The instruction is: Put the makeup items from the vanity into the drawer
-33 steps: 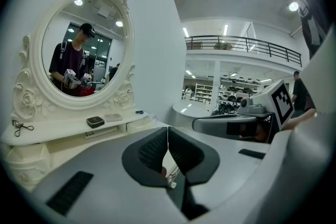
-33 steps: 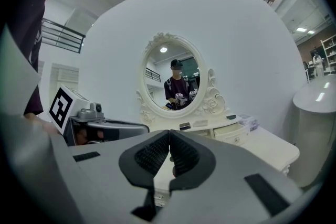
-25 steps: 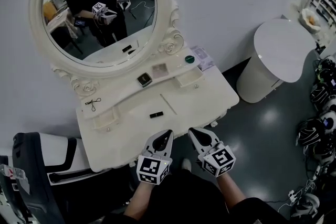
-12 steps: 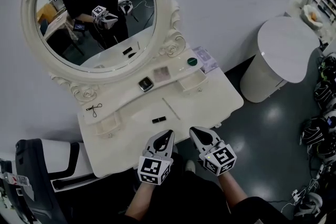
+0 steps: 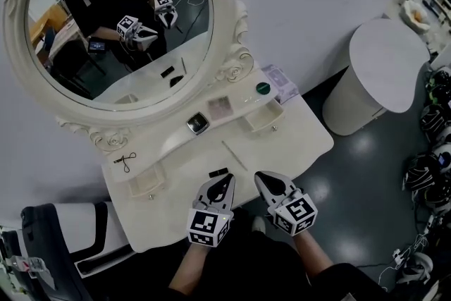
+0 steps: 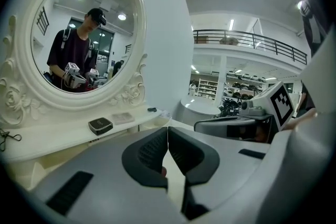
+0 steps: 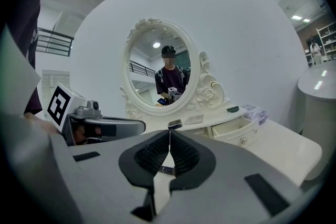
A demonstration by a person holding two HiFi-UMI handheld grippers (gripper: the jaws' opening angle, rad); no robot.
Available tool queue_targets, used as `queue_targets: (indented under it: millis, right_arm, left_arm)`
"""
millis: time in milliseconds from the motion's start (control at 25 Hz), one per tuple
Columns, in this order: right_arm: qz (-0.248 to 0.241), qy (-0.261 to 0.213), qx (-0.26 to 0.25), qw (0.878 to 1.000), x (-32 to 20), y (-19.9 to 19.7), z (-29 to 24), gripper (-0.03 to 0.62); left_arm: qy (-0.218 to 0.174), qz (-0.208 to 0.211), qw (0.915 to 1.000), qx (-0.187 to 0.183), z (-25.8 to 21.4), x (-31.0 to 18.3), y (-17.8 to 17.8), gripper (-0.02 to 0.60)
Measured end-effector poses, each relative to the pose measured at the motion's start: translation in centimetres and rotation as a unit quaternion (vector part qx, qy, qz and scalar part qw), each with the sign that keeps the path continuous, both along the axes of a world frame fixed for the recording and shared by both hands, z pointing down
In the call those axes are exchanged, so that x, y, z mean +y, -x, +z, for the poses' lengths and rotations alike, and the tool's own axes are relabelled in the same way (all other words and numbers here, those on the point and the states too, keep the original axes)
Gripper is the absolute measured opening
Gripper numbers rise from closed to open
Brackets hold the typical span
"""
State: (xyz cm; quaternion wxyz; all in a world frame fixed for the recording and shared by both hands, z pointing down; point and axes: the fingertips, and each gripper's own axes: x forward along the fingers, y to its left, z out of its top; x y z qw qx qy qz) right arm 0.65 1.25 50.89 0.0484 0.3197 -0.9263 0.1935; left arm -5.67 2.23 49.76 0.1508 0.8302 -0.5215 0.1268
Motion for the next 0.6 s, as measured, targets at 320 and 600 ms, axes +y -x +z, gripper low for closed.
queue_targets:
  millis: [320, 600]
  right_arm:
    - [0.005, 0.022, 0.022, 1.0, -3.1, 2.5, 1.6, 0.023]
    - [0.011, 0.04, 0.048, 0.998, -5.3, 4.5, 3.1, 0.023]
  left_arm:
    - [0.022, 0.013, 0.9995, 0.019, 1.8, -3.3, 2.1, 0.015]
    - [0.043, 0.022, 0.9979, 0.043, 3.4, -5.6, 3.8, 0.015]
